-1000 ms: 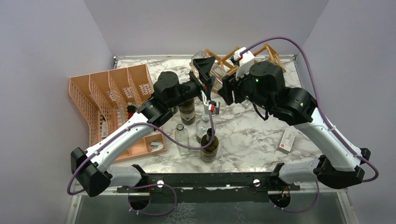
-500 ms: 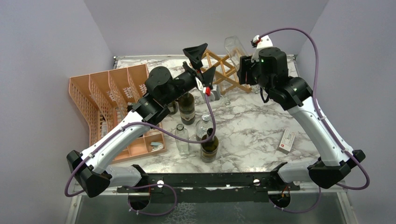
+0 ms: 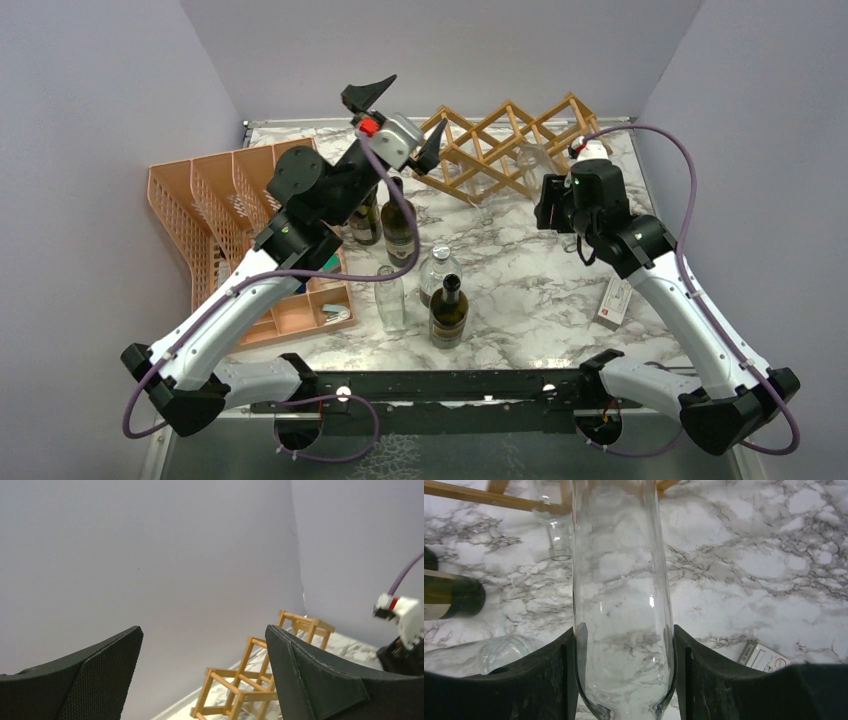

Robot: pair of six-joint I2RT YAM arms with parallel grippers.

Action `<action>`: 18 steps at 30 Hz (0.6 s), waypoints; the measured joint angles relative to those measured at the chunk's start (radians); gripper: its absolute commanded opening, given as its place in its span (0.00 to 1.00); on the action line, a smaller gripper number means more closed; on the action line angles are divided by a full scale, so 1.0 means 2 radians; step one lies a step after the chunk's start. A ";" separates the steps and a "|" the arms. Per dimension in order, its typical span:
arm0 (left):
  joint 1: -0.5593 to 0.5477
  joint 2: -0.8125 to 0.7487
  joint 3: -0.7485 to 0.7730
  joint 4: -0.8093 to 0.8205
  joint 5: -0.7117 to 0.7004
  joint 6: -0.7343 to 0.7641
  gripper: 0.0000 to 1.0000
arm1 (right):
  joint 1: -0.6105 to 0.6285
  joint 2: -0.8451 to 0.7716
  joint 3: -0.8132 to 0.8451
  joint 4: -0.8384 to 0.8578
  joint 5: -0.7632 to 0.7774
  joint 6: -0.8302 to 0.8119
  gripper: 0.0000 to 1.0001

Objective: Put the wine bottle on the wine rack

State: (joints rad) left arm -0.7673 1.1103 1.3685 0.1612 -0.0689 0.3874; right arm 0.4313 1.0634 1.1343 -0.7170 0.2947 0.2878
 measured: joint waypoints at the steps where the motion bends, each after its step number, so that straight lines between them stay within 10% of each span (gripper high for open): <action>1: 0.000 -0.011 -0.001 -0.006 -0.011 -0.023 0.99 | -0.014 -0.003 -0.010 0.002 -0.002 0.001 0.01; 18: 0.000 -0.046 -0.041 -0.146 -0.092 -0.214 0.99 | -0.089 0.025 -0.117 0.087 -0.056 0.006 0.01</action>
State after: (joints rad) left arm -0.7670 1.0180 1.2873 -0.1310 -0.2520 -0.0406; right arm 0.2543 1.1133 0.9012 -0.5426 0.1837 0.2996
